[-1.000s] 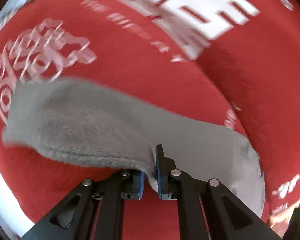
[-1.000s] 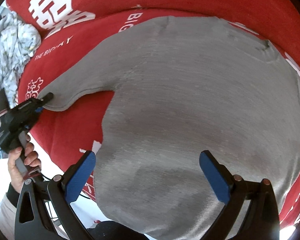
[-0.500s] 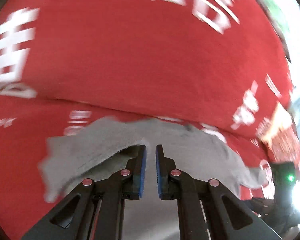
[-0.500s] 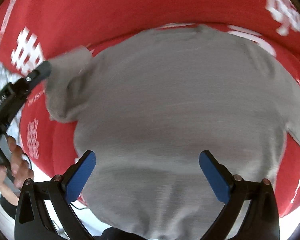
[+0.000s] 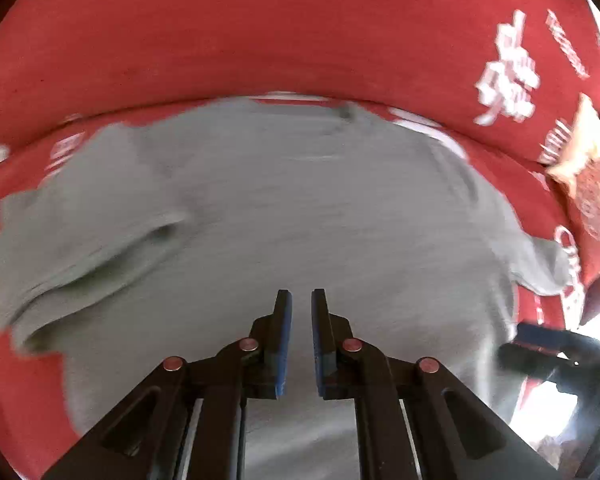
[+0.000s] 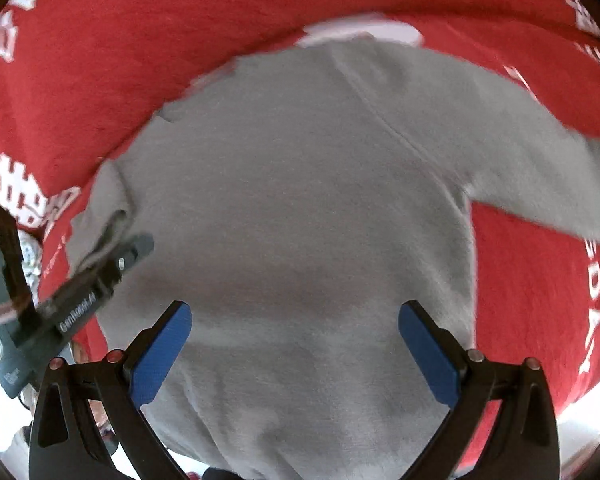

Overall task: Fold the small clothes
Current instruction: 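Release the folded side with the left gripper and lift away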

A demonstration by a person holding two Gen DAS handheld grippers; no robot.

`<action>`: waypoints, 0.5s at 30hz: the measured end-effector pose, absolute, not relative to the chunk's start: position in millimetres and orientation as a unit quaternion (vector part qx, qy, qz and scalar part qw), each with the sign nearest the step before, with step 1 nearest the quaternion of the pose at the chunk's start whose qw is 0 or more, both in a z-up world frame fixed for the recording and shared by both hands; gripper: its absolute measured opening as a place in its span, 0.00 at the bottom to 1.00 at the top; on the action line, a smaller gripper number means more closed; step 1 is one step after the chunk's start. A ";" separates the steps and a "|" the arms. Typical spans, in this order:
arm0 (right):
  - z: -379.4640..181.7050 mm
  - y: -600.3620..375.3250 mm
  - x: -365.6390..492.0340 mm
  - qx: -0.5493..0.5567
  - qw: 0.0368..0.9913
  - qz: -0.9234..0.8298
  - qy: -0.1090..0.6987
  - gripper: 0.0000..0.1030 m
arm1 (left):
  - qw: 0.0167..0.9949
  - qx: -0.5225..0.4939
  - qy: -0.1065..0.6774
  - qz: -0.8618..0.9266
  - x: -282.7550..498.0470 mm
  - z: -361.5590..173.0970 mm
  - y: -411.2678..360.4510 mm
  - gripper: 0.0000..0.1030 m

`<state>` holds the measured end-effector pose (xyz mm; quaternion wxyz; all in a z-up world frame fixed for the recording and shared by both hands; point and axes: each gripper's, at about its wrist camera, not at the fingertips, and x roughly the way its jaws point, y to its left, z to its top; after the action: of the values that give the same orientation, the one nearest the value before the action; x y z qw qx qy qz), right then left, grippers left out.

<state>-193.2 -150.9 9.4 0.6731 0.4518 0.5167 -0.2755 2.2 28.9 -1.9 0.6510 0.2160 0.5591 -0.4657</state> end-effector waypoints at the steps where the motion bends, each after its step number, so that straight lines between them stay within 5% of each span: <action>1: 12.9 -150.6 -182.8 0.443 0.687 -0.263 0.512 1.00 | 0.659 0.214 0.561 -0.453 9.6 -0.4 40.0 0.11; 15: 21.1 -38.7 34.9 0.086 0.818 -0.058 0.566 1.00 | 0.732 0.153 0.604 -0.277 110.3 2.3 197.0 0.11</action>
<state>34.9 -38.7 21.1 0.8181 0.0857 0.5657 -0.0579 110.3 197.0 2.3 0.7316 0.1532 0.6040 -0.2767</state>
